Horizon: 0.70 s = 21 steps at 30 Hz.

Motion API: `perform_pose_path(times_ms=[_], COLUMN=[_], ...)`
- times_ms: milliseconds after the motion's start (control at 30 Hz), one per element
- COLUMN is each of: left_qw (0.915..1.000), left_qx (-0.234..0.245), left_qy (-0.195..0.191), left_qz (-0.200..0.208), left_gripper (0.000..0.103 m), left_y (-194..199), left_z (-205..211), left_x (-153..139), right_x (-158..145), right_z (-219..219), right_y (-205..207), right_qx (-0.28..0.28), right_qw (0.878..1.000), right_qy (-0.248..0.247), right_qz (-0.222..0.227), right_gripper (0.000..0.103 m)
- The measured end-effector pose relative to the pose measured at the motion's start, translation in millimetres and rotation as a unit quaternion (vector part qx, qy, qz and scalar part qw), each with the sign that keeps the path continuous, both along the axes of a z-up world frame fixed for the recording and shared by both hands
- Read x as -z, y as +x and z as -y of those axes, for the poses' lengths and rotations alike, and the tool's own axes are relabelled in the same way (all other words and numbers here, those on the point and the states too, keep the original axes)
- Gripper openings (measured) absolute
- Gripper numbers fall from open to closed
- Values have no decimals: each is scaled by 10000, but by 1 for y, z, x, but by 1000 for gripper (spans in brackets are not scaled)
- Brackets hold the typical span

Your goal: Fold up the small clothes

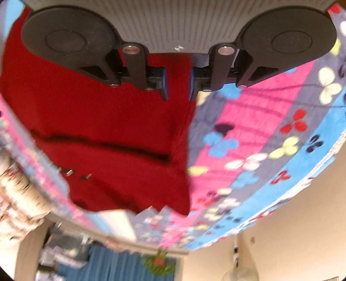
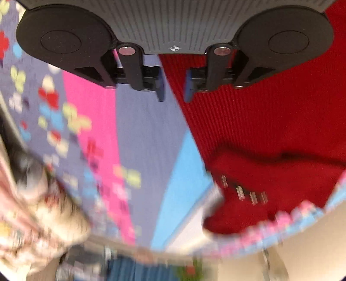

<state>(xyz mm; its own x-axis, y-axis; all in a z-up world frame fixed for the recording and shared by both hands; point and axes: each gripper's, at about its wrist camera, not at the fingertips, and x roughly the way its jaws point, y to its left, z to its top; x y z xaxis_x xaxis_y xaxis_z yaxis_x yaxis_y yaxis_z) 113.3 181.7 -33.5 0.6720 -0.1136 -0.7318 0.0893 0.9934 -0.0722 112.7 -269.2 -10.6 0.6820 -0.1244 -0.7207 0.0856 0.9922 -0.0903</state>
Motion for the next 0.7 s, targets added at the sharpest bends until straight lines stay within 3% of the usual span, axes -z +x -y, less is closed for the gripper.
perform_pose_path(times_ms=[100,267,400,533,700], left_qw=[9995,9986,9972,9919,9933], left_qx=[248,518,609,509,390], left_qy=[-137,7,273,717,745], left_qz=[106,-67,-345,-913,-790], left_gripper=[24,27,35,38,38], left_y=[-3,3,10,15,15], left_z=[8,23,28,29,29], left_x=[-4,3,16,38,36], right_x=[-8,10,46,43,41], right_z=[-4,-9,-23,-26,-19], right_y=[-4,11,21,23,26], right_qx=[-225,-717,-882,-947,-896], right_qw=[9987,9921,9879,9890,9899], right_qy=[285,1002,347,272,318], right_qz=[353,-238,-1230,-1106,-1049], right_gripper=[42,45,49,53,53])
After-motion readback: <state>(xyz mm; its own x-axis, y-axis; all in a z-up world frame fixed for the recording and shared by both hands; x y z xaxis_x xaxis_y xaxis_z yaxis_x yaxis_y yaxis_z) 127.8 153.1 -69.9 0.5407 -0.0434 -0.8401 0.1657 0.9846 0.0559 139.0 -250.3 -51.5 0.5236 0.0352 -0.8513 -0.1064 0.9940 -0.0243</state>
